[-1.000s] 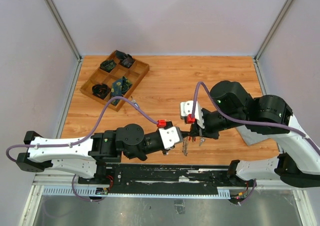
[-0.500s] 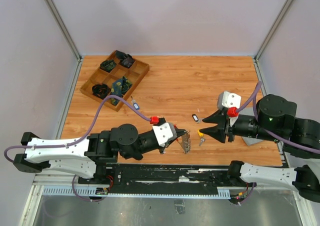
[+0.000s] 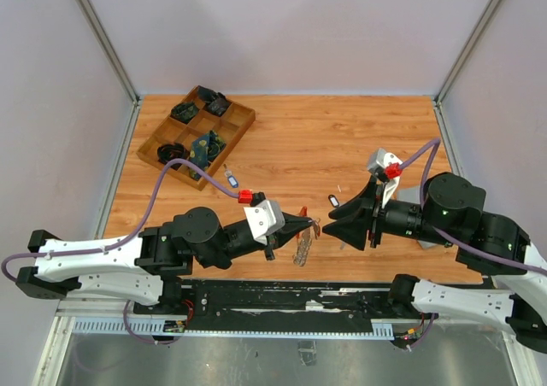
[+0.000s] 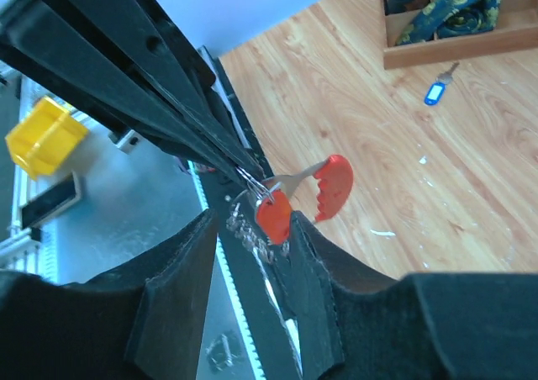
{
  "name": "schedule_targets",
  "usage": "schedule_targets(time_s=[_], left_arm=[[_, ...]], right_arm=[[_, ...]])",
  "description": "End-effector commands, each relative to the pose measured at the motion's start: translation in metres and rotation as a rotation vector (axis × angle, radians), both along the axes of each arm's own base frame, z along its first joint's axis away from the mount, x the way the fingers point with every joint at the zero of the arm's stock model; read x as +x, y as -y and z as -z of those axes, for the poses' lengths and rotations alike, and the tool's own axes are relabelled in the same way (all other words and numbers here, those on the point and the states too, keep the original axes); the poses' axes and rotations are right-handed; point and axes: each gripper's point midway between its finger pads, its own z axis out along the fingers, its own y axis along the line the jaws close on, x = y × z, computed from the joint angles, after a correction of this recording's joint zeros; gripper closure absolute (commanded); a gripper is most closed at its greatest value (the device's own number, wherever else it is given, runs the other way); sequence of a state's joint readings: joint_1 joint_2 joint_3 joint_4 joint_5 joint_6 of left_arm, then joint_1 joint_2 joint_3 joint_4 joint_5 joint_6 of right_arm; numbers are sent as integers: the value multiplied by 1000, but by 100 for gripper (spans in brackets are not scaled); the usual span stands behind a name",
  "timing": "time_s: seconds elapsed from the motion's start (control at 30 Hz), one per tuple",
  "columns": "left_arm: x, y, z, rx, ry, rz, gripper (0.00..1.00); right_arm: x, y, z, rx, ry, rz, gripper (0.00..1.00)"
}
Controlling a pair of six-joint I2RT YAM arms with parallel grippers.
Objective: Put the keys on the keyring
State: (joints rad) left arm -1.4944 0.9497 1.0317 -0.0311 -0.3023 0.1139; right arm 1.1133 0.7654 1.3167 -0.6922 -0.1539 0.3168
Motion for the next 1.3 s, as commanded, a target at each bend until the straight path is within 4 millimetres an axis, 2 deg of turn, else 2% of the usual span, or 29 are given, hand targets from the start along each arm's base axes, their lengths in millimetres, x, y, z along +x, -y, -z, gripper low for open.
schedule_targets(time_s=[0.0,0.2,0.3,0.67,1.27], left_arm=[[-2,-3,-20,-84,-11,12,99],[-3,-3,-21,-90,-15,16,99],[-3,-4,-23,-97,-15,15,99],[-4,-8,-31,-128,-11,19,100],[-8,-4,-37,-134,2,45,99]], right_arm=[[-7,-7,-31,170,-70,-28,58],[2,-7,-34,271,-190,-82,57],[5,-6,-33,316,-244,-115,62],[-9,-8,-28,351,-271,-213,71],[-5,-14,-15,334,-305,-236,67]])
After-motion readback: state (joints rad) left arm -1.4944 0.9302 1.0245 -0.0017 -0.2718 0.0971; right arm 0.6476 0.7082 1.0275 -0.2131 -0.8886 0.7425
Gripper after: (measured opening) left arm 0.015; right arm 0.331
